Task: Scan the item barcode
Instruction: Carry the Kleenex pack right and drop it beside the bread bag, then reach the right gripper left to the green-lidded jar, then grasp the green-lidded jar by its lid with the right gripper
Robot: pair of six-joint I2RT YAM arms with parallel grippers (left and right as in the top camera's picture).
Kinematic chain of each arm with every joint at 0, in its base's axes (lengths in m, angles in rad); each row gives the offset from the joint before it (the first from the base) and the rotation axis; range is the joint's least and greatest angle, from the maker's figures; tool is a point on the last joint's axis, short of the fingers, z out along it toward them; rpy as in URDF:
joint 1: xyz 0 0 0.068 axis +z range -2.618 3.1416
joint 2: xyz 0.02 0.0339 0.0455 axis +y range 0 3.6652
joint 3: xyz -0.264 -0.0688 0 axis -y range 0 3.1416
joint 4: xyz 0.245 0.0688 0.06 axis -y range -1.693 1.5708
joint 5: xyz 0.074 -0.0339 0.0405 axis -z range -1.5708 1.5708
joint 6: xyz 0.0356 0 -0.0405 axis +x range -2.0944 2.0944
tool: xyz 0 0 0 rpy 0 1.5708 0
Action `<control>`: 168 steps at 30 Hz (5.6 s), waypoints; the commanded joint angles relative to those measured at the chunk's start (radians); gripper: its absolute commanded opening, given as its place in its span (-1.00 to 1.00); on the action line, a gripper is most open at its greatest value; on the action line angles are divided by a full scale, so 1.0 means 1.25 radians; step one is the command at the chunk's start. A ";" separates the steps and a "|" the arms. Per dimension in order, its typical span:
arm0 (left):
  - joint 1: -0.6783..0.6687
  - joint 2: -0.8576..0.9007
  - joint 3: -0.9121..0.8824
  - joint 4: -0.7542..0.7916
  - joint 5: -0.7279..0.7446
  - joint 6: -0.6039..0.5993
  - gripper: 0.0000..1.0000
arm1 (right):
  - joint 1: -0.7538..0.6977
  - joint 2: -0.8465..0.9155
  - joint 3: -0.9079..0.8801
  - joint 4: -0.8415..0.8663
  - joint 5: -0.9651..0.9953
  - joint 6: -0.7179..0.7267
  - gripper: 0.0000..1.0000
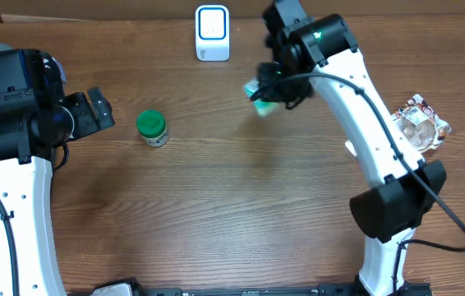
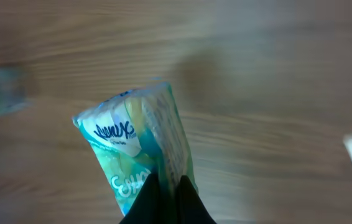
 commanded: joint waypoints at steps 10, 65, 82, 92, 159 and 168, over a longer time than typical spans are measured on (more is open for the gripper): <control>0.004 -0.014 0.005 0.001 -0.010 0.019 1.00 | -0.260 0.020 -0.325 0.150 0.079 0.109 -0.92; 0.004 -0.014 0.005 0.001 -0.010 0.019 0.99 | 0.244 0.035 -0.128 0.593 0.026 -0.068 0.95; 0.004 -0.014 0.005 0.001 -0.010 0.019 1.00 | 0.379 0.201 -0.127 0.704 0.002 -0.335 1.00; 0.004 -0.014 0.005 0.001 -0.010 0.019 0.99 | 0.386 0.254 -0.127 0.755 0.022 -0.323 1.00; 0.004 -0.014 0.005 0.001 -0.010 0.019 0.99 | 0.314 0.216 -0.126 0.788 0.009 -0.287 0.34; 0.004 -0.014 0.005 0.001 -0.010 0.019 0.99 | 0.280 0.110 -0.126 0.644 0.007 -0.285 0.11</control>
